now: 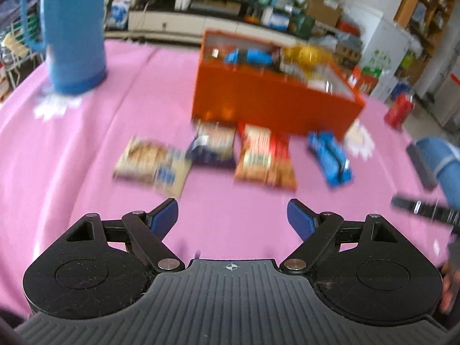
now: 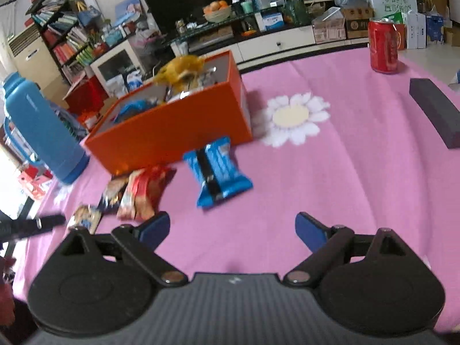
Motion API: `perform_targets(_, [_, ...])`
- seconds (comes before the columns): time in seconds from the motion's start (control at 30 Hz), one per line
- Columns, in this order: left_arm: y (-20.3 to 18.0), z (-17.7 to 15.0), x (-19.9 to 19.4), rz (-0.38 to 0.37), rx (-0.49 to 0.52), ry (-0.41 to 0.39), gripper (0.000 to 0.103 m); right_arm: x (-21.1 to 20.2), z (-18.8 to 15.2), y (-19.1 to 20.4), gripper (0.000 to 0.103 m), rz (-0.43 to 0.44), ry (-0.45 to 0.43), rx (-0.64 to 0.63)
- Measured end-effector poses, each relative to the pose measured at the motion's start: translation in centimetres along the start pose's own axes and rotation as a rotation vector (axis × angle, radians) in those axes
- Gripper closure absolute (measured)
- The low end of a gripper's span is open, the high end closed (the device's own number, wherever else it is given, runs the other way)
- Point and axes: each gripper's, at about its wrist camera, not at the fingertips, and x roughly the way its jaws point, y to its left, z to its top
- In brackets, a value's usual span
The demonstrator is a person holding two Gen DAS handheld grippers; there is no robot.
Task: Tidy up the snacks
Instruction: 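Move both tools back toward the remaining snacks on the table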
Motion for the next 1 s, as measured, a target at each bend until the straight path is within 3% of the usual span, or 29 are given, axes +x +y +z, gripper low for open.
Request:
perform_targets(0.1, [0.2,-1.5,-0.7,0.029,0.013,0.012,0.039,-1.0,-0.2,0.7,0.011,0.003,-0.01,-0.027])
perform_targets(0.3, [1.6,0.7,-0.1,0.082,-0.008,-0.026,0.039,-1.1,-0.2,1.8,0.011,0.025,-0.003,-0.07])
perform_targets(0.5, [3.9,4.6,4.1,0.256,0.044,-0.057,0.039,0.7,-0.1,1.2,0.011,0.016,0.035,-0.059])
perform_targets(0.63, [6.7,7.9,6.6,0.293,-0.012,-0.052,0.05,1.3,0.0,0.3,0.011,-0.014,0.046,-0.046])
perform_targets(0.73, [8.8,9.5,9.6,0.373,-0.047,-0.006,0.058,1.8,0.1,-0.2,0.011,-0.017,0.055,-0.017])
perform_targets(0.87, [10.6,9.1,12.4,0.345,-0.056,0.096,0.066,2.1,0.1,0.5,0.011,-0.004,0.068,-0.036])
perform_targets(1.0, [10.3,6.9,10.5,0.334,-0.02,0.111,0.064,1.8,0.2,1.3,0.011,0.003,0.064,-0.063])
